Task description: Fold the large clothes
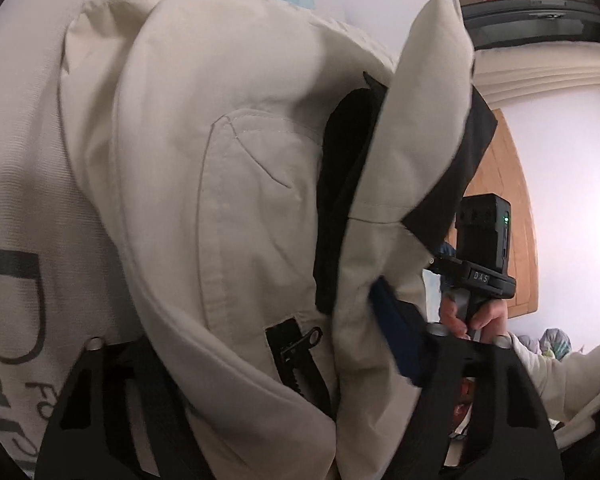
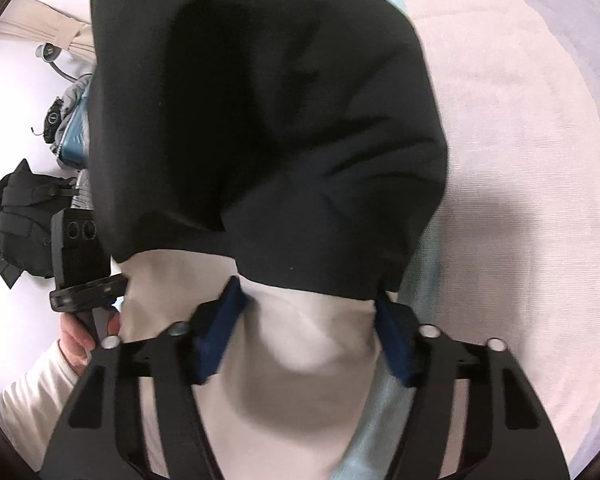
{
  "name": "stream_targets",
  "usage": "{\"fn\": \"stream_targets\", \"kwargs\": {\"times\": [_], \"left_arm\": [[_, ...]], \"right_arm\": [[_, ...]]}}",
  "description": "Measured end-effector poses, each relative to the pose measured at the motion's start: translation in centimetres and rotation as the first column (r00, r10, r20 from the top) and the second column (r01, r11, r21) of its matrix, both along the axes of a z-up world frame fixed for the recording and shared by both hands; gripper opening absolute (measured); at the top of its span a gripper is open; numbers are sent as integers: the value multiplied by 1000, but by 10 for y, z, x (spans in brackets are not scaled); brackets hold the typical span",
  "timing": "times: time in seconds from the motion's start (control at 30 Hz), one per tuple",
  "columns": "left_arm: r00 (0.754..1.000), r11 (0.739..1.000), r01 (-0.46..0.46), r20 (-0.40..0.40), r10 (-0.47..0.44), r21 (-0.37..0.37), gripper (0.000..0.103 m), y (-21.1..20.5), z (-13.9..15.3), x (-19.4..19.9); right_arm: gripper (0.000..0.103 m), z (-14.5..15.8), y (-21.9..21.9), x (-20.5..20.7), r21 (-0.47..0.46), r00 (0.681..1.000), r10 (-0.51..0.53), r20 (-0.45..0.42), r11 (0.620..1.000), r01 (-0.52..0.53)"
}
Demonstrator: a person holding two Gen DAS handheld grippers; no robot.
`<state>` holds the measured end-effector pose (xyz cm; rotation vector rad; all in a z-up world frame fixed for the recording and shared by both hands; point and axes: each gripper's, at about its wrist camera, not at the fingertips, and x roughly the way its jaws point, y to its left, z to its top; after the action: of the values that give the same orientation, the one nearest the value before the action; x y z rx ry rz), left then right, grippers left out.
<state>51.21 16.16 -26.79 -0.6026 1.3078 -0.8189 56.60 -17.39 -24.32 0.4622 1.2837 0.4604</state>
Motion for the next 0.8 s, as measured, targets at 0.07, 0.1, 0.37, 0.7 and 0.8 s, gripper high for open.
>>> {"fn": "stream_targets", "kwargs": {"times": [0.07, 0.1, 0.37, 0.7, 0.8], "left_arm": [[1000, 1000, 4, 14, -4, 17, 46, -4, 6, -5], [1000, 999, 7, 27, -7, 34, 43, -7, 11, -6], [994, 997, 2, 105, -11, 81, 25, -20, 30, -14], [981, 994, -3, 193, -19, 112, 25, -43, 66, -20], [975, 992, 16, 218, -42, 123, 25, -54, 82, -23]], "right_arm": [[46, 2, -2, -3, 19, 1000, -12, 7, 1000, 12], [43, 3, -1, -5, 22, 1000, -12, 10, 1000, 11], [27, 22, -30, -22, 48, 995, 1, 103, 999, -6], [25, 73, -47, -24, 24, 975, 16, 223, 999, -21], [25, 87, -58, -33, 16, 970, 15, 243, 1000, -19]]}}
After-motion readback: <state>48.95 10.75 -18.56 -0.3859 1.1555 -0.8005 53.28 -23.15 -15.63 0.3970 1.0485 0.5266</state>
